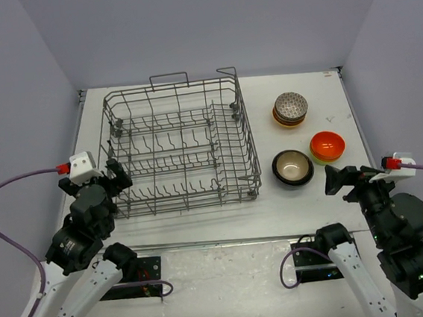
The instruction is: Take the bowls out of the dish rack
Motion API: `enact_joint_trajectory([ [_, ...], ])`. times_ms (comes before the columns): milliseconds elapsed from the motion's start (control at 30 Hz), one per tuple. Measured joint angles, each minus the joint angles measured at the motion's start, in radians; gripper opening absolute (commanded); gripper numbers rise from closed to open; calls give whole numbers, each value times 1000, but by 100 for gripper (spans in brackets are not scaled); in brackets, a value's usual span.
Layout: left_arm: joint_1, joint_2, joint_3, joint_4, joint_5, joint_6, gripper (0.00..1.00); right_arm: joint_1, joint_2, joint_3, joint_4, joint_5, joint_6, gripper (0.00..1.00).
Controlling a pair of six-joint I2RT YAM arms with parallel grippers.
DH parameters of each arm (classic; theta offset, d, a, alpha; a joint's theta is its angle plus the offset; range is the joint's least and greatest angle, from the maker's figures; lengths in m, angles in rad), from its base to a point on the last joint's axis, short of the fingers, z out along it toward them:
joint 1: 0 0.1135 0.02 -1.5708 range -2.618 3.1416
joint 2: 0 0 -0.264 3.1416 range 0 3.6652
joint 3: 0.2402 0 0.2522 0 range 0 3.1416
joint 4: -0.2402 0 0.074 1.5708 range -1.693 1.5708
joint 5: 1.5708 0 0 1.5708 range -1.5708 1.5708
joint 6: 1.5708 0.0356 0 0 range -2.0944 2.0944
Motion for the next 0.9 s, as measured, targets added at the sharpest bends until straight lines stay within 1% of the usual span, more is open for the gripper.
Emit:
enact_joint_trajectory([
  [233, 1, 27, -10, 11, 23, -2, 100, 2, -29, -49, 29, 18, 0, 99],
  [567, 10, -14, -16, 35, 30, -1, 100, 2, -29, -73, 42, 29, 11, 99],
  [900, 19, -17, -25, 38, 34, 0, 100, 3, -29, -87, 43, 52, 24, 99],
])
